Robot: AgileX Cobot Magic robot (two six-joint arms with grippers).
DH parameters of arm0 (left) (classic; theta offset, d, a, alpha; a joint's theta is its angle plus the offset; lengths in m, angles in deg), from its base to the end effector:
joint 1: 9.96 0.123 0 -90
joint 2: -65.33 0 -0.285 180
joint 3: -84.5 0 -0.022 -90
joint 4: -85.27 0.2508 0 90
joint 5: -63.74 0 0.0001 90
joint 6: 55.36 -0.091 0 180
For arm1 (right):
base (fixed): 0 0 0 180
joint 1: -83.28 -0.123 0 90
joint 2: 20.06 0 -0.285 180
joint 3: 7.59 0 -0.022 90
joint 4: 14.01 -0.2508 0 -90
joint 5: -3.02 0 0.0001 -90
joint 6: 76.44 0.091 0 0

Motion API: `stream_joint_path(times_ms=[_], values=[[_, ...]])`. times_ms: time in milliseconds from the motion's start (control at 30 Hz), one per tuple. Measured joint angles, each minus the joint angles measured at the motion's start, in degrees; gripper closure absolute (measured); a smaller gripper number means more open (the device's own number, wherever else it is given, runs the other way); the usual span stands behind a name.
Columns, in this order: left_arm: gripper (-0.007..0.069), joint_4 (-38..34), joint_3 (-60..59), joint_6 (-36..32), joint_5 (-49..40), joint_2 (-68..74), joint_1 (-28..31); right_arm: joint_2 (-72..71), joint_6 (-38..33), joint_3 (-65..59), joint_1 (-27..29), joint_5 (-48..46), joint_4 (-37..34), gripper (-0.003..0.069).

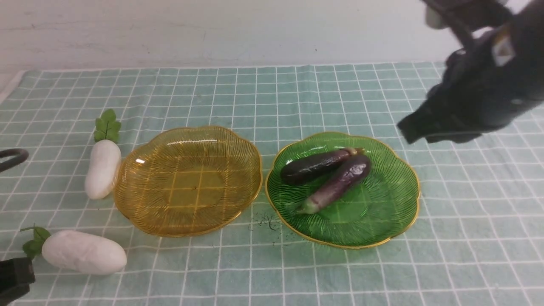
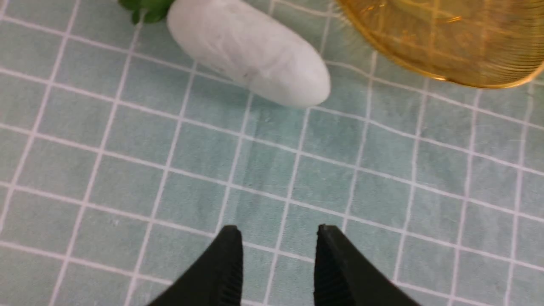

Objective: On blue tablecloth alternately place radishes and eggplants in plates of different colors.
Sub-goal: 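Pick up the white radish and place it in the left plate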

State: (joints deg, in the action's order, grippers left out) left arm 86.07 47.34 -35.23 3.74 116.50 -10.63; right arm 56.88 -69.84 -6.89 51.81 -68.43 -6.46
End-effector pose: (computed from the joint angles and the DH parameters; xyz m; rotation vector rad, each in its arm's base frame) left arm 0.1191 -0.0003 0.2968 -0.4337 2.5566 -0.1148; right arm 0.1956 0.1064 0.4054 -0.5595 2.5030 0.0759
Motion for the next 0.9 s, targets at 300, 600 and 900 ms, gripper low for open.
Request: stream_joint_path(times_ms=[300, 600, 900], values=[[0.0232, 0.87, 0.0, 7.67, 11.87, 14.42, 0.0, -27.64, -0.18, -18.82, 0.17, 7.69, 0.25, 0.0674], [0.0083, 3.46, 0.0, 22.31, 21.43, 27.94, 0.0, -37.13, -0.22, -27.46, 0.17, 10.91, 1.1, 0.0674], [0.0072, 13.44, 0.0, 42.3, 28.21, 38.76, 0.0, -37.12, -0.22, -28.19, 0.17, 11.4, 1.1, 0.0674]])
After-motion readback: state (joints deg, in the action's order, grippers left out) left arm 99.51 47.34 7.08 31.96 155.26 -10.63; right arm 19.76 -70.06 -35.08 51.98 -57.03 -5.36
